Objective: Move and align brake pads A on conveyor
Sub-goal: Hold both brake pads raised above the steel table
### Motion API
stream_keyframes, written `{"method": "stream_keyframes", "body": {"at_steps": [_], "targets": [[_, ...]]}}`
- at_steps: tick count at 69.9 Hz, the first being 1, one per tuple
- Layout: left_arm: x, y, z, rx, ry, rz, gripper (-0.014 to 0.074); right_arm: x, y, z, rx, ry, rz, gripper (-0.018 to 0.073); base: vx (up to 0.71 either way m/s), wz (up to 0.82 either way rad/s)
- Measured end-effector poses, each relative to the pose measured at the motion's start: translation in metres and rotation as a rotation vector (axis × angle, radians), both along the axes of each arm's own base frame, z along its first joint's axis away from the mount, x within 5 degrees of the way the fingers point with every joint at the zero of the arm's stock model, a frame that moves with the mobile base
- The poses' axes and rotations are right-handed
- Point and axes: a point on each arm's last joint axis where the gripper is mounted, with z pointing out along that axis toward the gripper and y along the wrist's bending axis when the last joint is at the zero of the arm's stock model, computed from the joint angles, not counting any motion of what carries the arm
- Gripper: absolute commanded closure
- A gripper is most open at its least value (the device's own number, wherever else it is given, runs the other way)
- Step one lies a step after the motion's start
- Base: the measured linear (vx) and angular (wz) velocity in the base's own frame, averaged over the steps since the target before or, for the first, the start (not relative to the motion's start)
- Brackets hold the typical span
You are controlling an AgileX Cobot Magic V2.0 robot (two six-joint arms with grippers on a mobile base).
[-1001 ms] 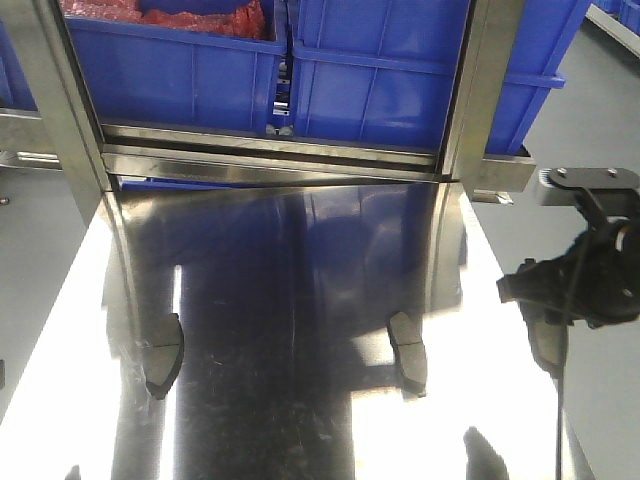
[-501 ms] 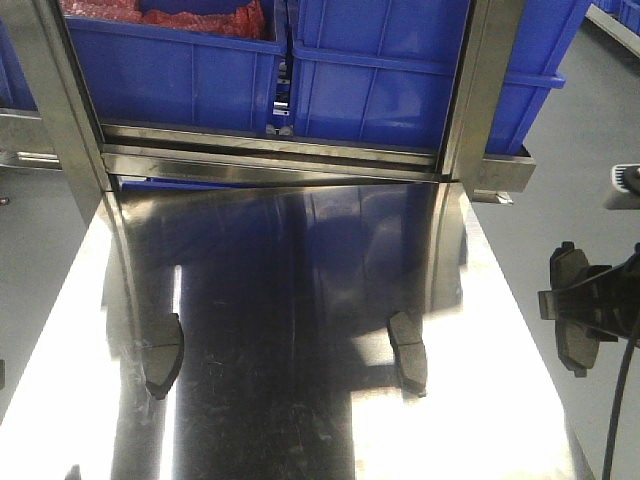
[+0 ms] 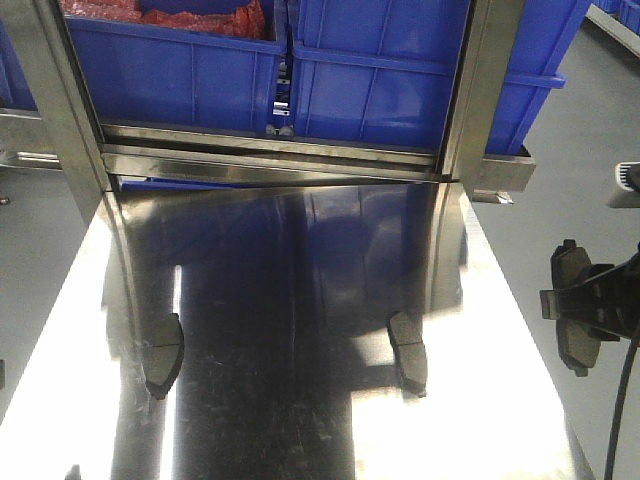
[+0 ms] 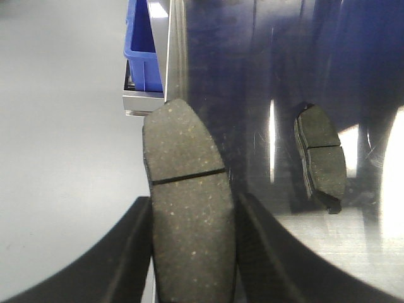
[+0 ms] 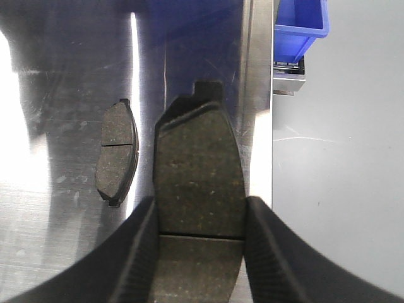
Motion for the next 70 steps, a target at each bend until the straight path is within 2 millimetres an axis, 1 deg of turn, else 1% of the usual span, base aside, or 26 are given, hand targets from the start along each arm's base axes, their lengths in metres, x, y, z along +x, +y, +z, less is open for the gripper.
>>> {"method": "stream_keyframes", "body": {"at_steps": [70], "targets": [[0.0,0.0,0.0,0.0,0.0,0.0,0.0469,-0.0001,0.0,0.0002,0.0,-0.001,0.0,0.0555,0.0,0.0]]}}
